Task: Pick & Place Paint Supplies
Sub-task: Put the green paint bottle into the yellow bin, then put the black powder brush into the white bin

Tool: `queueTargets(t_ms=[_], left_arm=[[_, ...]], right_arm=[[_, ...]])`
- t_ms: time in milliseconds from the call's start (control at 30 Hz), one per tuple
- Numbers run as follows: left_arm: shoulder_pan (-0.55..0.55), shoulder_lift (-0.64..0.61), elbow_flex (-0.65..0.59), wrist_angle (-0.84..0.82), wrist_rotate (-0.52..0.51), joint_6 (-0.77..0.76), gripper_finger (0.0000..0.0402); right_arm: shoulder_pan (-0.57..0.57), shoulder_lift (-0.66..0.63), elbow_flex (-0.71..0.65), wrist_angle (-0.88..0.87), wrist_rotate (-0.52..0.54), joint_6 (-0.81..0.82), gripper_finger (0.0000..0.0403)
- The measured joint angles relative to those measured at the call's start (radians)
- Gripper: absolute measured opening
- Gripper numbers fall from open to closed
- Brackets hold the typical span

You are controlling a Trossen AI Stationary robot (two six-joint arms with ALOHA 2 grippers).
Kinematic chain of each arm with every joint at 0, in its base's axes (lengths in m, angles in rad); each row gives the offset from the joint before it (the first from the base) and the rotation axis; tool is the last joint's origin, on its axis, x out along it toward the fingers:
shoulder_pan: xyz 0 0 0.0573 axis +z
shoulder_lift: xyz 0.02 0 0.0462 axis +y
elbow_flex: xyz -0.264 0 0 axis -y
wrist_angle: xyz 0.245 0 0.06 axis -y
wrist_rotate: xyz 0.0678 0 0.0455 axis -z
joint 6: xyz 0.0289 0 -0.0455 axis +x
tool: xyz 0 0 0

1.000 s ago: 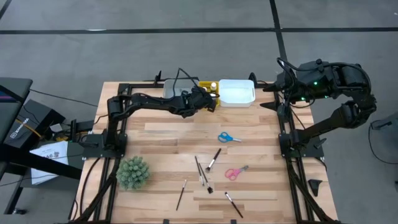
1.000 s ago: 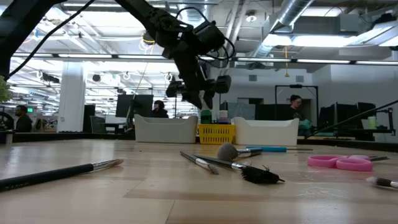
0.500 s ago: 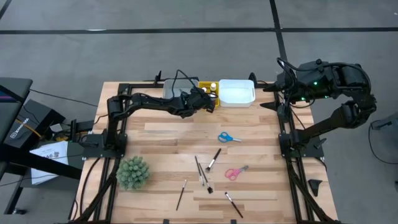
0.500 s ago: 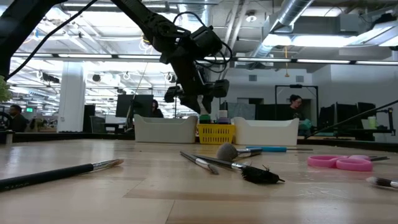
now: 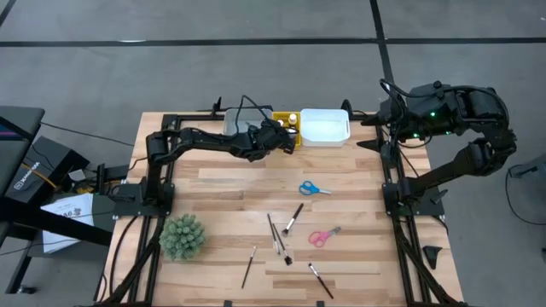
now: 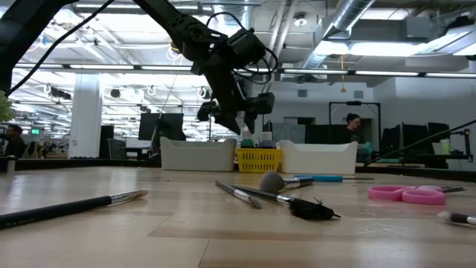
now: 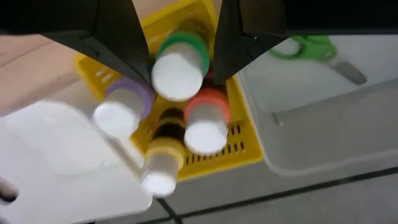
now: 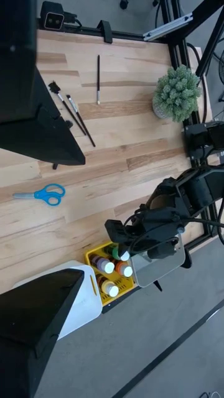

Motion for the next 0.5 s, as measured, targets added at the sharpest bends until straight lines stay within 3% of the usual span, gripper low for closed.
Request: queueTargets(t_ms=[267, 500], left_arm=[[-0.006, -0.074, 0.000, -0.005, -0.010, 0.056, 0.0179], [-0.019, -0.176, 0.000, -0.012, -0.001, 0.263, 0.0177]], right_arm=[[0.000, 0.000, 0.000, 0.000, 0.000, 0.000, 0.0283], [0.000, 0.000, 0.000, 0.001, 0.000, -0.002, 0.0283]])
